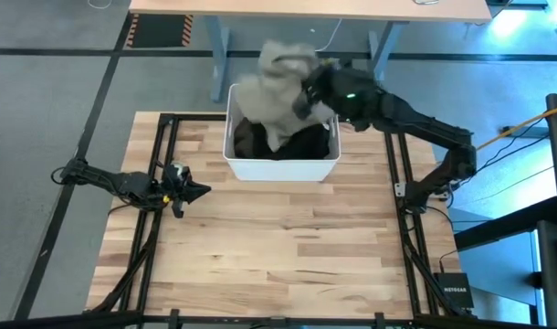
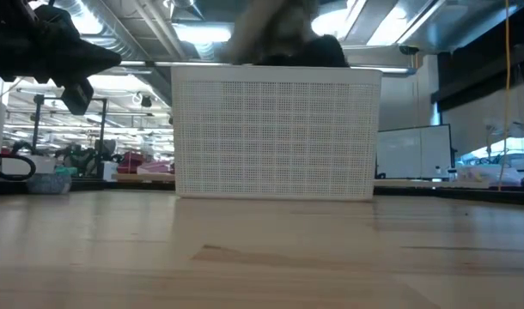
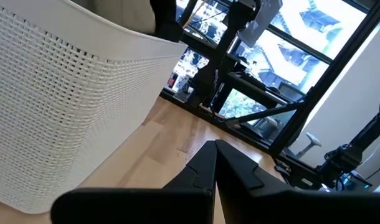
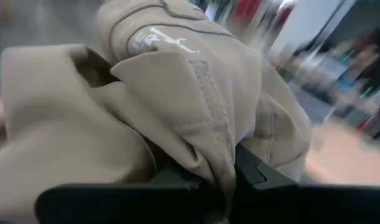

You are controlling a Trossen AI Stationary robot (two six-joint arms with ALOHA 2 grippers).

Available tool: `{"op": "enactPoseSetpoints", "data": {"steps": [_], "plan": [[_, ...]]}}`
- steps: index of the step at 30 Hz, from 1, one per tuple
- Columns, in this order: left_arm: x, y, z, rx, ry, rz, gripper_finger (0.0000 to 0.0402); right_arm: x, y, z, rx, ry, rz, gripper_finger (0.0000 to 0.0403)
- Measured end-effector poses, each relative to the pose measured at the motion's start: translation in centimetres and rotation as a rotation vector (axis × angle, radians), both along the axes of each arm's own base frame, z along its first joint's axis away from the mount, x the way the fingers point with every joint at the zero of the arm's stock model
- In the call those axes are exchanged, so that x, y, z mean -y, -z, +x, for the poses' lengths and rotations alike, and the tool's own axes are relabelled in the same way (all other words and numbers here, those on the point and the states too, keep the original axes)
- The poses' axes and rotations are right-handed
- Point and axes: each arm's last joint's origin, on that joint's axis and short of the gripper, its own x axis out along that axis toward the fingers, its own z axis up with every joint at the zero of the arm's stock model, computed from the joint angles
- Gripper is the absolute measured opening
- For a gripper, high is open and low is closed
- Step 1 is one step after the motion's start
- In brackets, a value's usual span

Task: Sort clothes
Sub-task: Put the brown pants into the white laundry bin

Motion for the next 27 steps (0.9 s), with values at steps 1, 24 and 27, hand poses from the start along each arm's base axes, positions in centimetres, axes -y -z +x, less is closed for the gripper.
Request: {"op": "enactPoseSetpoints", "data": {"steps": [1, 24, 27], "plan": [[0.0, 0.0, 0.0, 0.000, -0.001, 0.000, 0.0001, 0.1, 1.2, 0.4, -0.065, -0.017, 0.053, 0.0033], [0.0, 0.0, 0.0, -0.004, -0.002, 0.035, 0.0001, 4.2, 21.7, 10.6, -0.606, -0.064, 0.599, 0.0102], [0.0, 0.0, 0.0, -0.004, 0.011, 0.036, 0.0001, 3.2, 19.3, 9.8, -0.592, -0.058, 0.560, 0.0156]]}}
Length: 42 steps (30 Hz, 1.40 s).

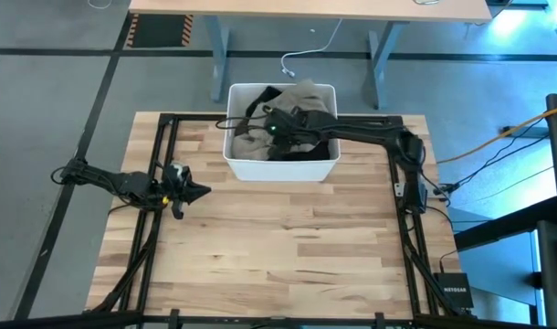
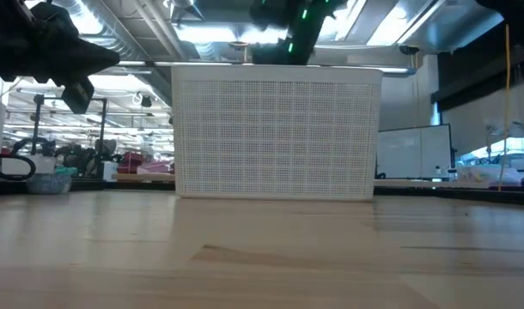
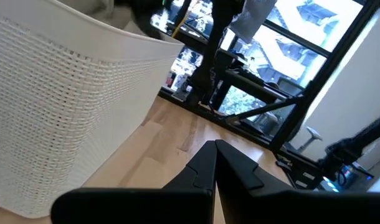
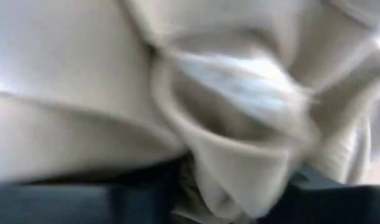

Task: Sort clothes
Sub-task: Put the brown pants into the white laundry bin, then return to Home Position

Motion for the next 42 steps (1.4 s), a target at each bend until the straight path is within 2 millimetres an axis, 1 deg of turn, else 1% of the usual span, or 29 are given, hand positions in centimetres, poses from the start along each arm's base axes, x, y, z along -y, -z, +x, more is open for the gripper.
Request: {"op": "enactPoseSetpoints", "data": {"steps": [3, 6, 9, 13, 15, 17, 21, 23, 25, 27, 29, 32, 36, 39, 42], "plan": [[0.0, 0.0, 0.0, -0.002, 0.006, 0.012, 0.0001, -0.8, -4.0, -1.1, 0.052, -0.013, -0.012, 0.0206], [0.0, 0.0, 0.0, -0.002, 0.007, 0.012, 0.0001, -1.6, -7.9, -2.5, 0.091, -0.016, -0.008, 0.0242], [0.0, 0.0, 0.0, -0.001, 0.008, 0.000, 0.0001, -2.6, -10.9, -3.7, 0.118, -0.046, 0.007, 0.0261], [0.0, 0.0, 0.0, -0.002, 0.009, 0.006, 0.0001, -4.1, -14.7, -5.4, 0.163, -0.083, 0.002, 0.0267], [0.0, 0.0, 0.0, -0.002, 0.008, 0.015, 0.0001, -5.3, -16.0, -6.3, 0.180, -0.122, 0.020, 0.0268], [0.0, 0.0, 0.0, -0.002, 0.008, 0.035, 0.0001, -6.8, -17.0, -6.9, 0.196, -0.174, 0.026, 0.0268], [0.0, -0.5, 0.0, 0.040, 0.008, 0.076, 0.0001, -10.8, -17.9, -8.5, 0.201, -0.308, 0.014, 0.0268], [0.0, -0.7, 0.0, 0.057, 0.007, 0.095, 0.0001, -12.6, -17.8, -9.5, 0.187, -0.355, -0.003, 0.0268], [0.1, -0.5, 0.0, 0.044, 0.015, 0.110, 0.0001, -13.8, -17.4, -10.2, 0.197, -0.388, 0.003, 0.0265], [0.2, -0.5, -0.1, 0.039, 0.024, 0.116, 0.0001, -14.6, -16.6, -10.8, 0.226, -0.410, 0.006, 0.0253], [0.3, -0.6, -0.1, 0.048, 0.029, 0.130, 0.0001, -14.9, -15.3, -11.7, 0.268, -0.426, 0.005, 0.0234], [0.3, -0.5, -0.1, 0.038, 0.031, 0.152, 0.0001, -14.9, -12.7, -13.2, 0.383, -0.458, 0.049, 0.0198], [0.3, -0.2, -0.1, 0.007, 0.033, 0.163, 0.0001, -14.9, -8.6, -15.7, 0.573, -0.492, 0.112, 0.0148], [0.3, -0.2, -0.1, 0.006, 0.031, 0.165, 0.0001, -14.8, -5.3, -17.6, 0.695, -0.511, 0.151, 0.0109], [0.3, -0.2, -0.1, 0.004, 0.028, 0.171, 0.0001, -14.6, -1.9, -18.8, 0.770, -0.519, 0.143, 0.0071]]}}
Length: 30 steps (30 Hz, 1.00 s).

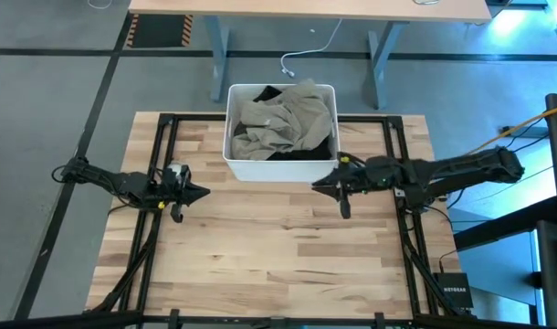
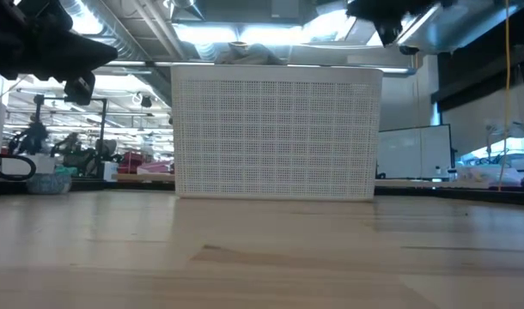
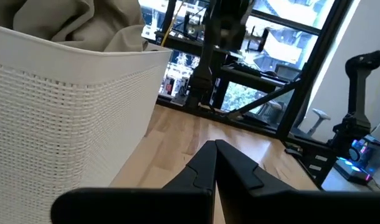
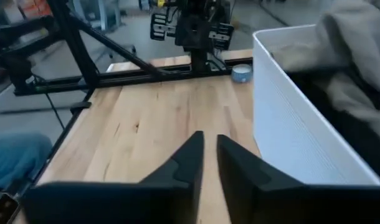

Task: Sort clothes
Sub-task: Return to Home Position

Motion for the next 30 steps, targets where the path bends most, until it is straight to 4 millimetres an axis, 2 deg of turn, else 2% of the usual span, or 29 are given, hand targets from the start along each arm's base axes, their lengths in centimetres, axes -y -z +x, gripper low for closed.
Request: {"op": "enactPoseSetpoints", "data": {"steps": [5, 9, 12, 17, 21, 30], "plan": [[0.0, 0.1, 0.0, -0.013, -0.006, -0.001, 0.0001, 0.8, 4.5, -2.1, 0.095, 0.002, 0.020, 0.0011], [0.0, 0.1, 0.0, -0.013, -0.005, -0.013, 0.0001, 1.5, 7.2, -3.6, 0.123, 0.008, 0.048, 0.0018], [0.0, 0.1, 0.0, -0.013, -0.005, -0.008, 0.0001, 2.0, 8.3, -4.6, 0.133, 0.019, 0.058, 0.0022], [0.0, 0.1, 0.0, -0.014, -0.005, -0.002, 0.0001, 2.7, 9.4, -6.6, 0.171, 0.015, 0.067, 0.0006], [0.0, 0.1, 0.0, -0.013, -0.005, -0.004, 0.0001, 3.2, 10.2, -8.1, 0.217, 0.036, 0.063, 0.0014], [-0.1, 0.2, 0.0, 0.003, -0.028, -0.010, 0.0001, 3.6, 12.9, -10.3, 0.274, 0.083, 0.039, 0.0005]]}}
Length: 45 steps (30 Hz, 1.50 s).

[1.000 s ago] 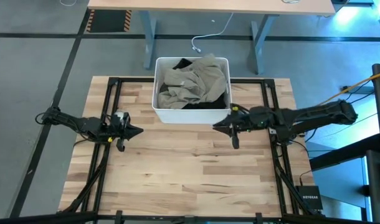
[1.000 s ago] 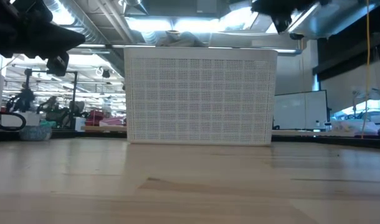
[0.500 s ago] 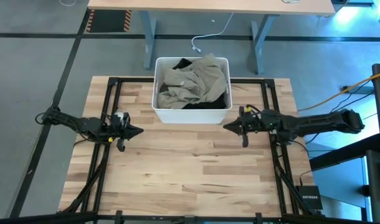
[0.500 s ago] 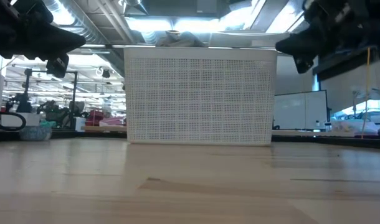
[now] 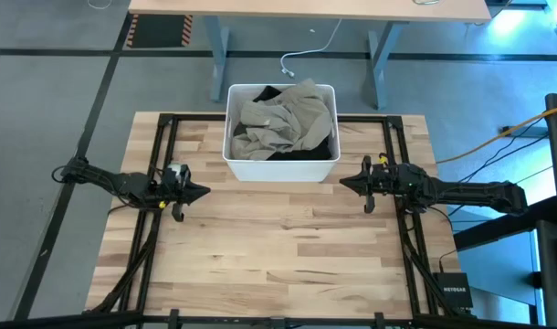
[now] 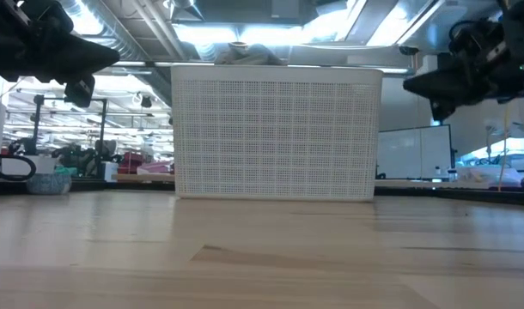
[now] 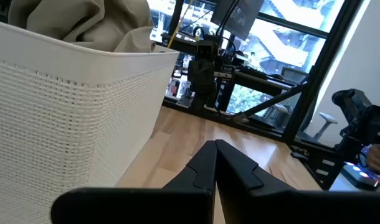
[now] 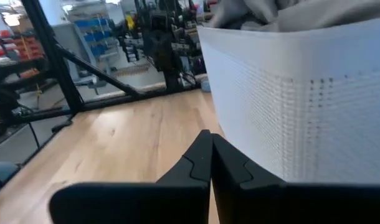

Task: Sort clothes
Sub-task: Return to Home Position

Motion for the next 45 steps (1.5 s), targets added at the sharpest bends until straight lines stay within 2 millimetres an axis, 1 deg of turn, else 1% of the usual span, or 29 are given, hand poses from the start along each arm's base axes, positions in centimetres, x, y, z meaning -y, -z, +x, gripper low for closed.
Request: {"op": "enactPoseSetpoints", "data": {"steps": [4, 7, 13, 17, 19, 23, 26, 30, 34, 45], "plan": [[-0.01, 0.00, 0.00, -0.002, -0.004, 0.025, 0.0001, 0.00, 0.48, -0.48, -0.032, 0.031, 0.002, 0.0011], [-0.05, -0.01, 0.00, -0.007, -0.018, 0.067, 0.0001, 0.02, 0.29, -0.70, -0.013, 0.048, -0.018, 0.0018], [-0.08, 0.00, -0.01, -0.015, -0.034, 0.133, 0.0001, 0.05, 0.22, -0.85, -0.007, 0.066, -0.060, 0.0013], [0.13, -0.03, 0.00, -0.005, 0.043, 0.128, 0.0001, 0.02, 0.31, -0.85, -0.016, 0.051, -0.063, 0.0011], [0.12, -0.01, 0.01, -0.006, 0.044, 0.115, 0.0001, 0.01, 0.30, -0.85, -0.015, 0.048, -0.064, 0.0013], [0.18, 0.01, 0.04, -0.002, 0.097, 0.086, 0.0001, -0.15, 0.30, -0.84, -0.014, -0.006, -0.070, 0.0014], [-0.12, 0.07, 0.09, -0.012, 0.030, 0.089, 0.0001, -0.21, 0.30, -0.83, -0.013, -0.025, -0.071, 0.0015], [-0.23, 0.07, 0.11, -0.028, 0.003, 0.232, 0.0001, -0.20, 0.33, -0.82, -0.016, -0.024, -0.070, 0.0020], [-0.23, 0.07, 0.11, -0.034, 0.000, 0.293, 0.0001, -0.20, 0.33, -0.82, -0.016, -0.024, -0.070, 0.0023], [-0.23, 0.09, 0.11, -0.033, 0.001, 0.287, 0.0001, -0.20, 0.32, -0.82, -0.016, -0.023, -0.071, 0.0023]]}}
